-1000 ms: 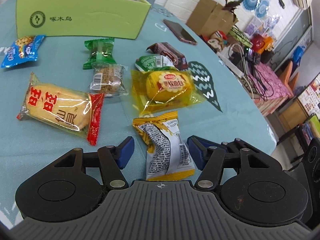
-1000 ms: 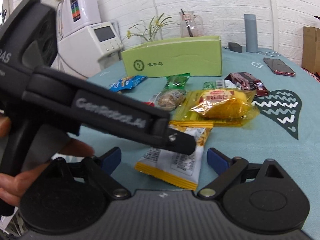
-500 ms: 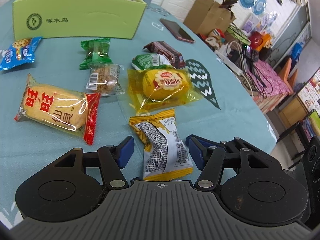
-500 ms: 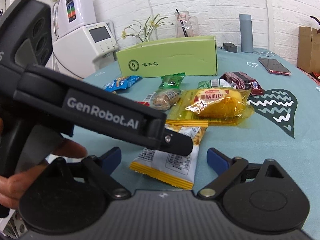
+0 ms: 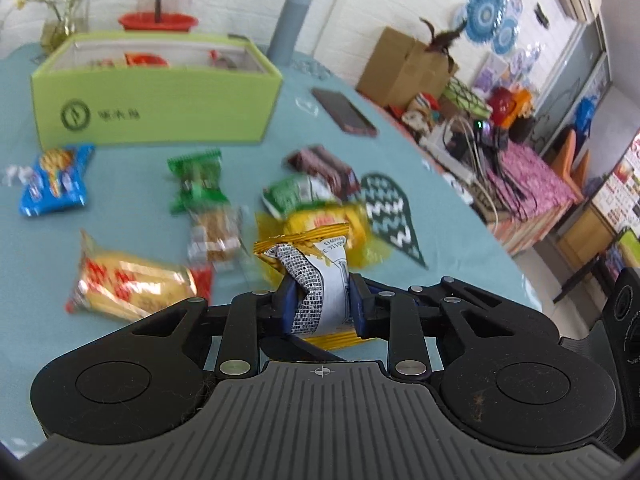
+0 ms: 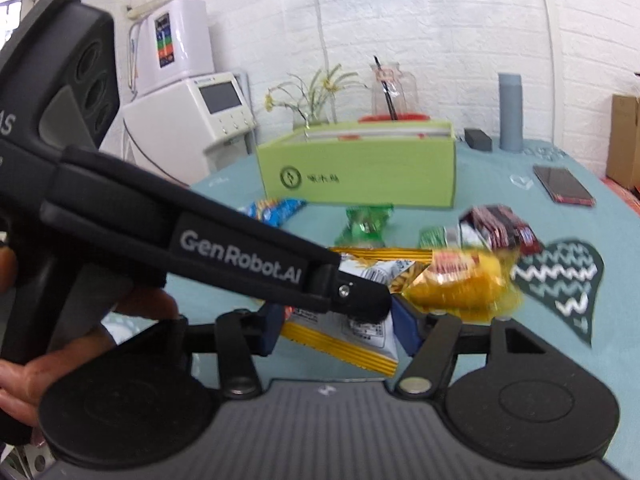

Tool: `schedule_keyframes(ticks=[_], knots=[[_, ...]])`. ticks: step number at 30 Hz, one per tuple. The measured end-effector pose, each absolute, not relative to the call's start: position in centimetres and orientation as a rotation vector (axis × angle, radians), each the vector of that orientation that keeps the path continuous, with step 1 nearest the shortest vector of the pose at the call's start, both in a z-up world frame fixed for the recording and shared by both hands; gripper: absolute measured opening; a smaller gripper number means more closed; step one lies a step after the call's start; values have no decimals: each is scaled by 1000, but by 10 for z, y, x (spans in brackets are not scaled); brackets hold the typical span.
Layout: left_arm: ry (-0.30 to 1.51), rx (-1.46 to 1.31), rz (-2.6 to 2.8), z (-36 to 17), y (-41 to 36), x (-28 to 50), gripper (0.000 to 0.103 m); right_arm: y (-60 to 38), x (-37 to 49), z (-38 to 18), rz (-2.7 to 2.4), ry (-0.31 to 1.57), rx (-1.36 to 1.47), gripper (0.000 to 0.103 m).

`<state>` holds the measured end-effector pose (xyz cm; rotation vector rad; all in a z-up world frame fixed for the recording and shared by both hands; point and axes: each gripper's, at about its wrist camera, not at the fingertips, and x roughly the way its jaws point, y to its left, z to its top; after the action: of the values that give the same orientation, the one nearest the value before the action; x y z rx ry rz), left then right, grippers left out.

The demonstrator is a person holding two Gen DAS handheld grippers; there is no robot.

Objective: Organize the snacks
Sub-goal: 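Carry the yellow-and-white packet into the green box and release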

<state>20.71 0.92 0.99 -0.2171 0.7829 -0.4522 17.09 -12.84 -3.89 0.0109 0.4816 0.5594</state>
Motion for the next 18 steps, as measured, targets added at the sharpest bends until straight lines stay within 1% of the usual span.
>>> schedule_keyframes(ticks=[5, 10, 14, 18], knots=[[665, -202, -412, 52, 26, 262, 3, -109, 234, -2, 595, 382, -38, 69], [615, -224, -376, 80, 44, 352, 3, -89, 325, 26, 604, 345, -80, 69], [624, -213, -344, 80, 53, 419, 3, -75, 394, 28, 608, 370, -97, 70], [675, -205, -325, 57, 60, 468, 3, -63, 443, 11, 624, 439, -97, 70]])
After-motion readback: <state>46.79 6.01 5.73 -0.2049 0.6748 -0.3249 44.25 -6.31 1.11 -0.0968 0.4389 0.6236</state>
